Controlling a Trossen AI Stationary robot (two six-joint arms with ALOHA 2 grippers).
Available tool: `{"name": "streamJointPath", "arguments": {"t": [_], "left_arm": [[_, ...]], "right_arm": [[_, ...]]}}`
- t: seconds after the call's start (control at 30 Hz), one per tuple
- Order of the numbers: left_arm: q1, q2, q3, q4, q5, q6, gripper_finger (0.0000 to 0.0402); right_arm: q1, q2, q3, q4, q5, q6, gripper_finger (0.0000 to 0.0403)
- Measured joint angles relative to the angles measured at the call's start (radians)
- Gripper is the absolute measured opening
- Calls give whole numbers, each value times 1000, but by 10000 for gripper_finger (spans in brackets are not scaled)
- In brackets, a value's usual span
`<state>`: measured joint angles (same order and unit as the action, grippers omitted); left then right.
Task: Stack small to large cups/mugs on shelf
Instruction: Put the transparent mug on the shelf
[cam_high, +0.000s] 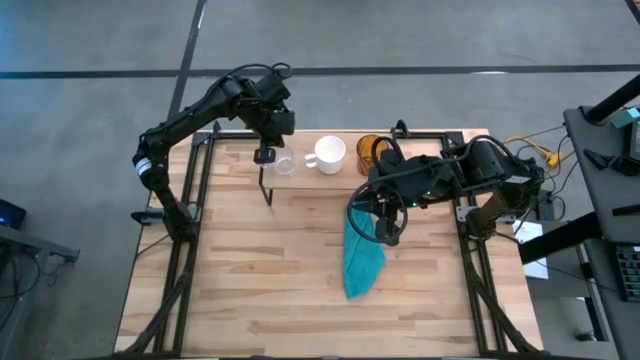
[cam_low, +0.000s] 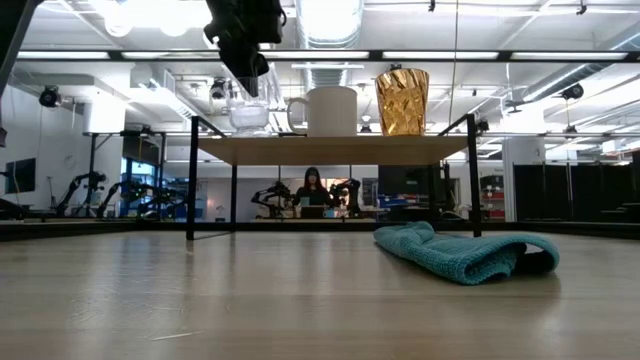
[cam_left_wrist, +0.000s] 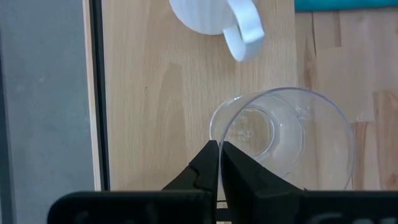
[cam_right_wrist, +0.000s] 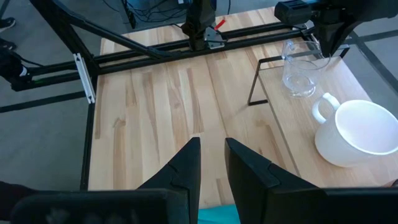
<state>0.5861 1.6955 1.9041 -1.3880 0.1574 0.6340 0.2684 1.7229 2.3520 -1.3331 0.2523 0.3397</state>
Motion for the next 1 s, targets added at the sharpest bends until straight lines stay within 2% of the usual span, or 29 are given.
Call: {"name": "streamJointPath", "arguments": {"t": [1.0], "left_arm": [[-2, 0, -73, 53, -1, 0, 0]], "right_arm": [[0, 0, 0, 0, 0, 0, 68]]}}
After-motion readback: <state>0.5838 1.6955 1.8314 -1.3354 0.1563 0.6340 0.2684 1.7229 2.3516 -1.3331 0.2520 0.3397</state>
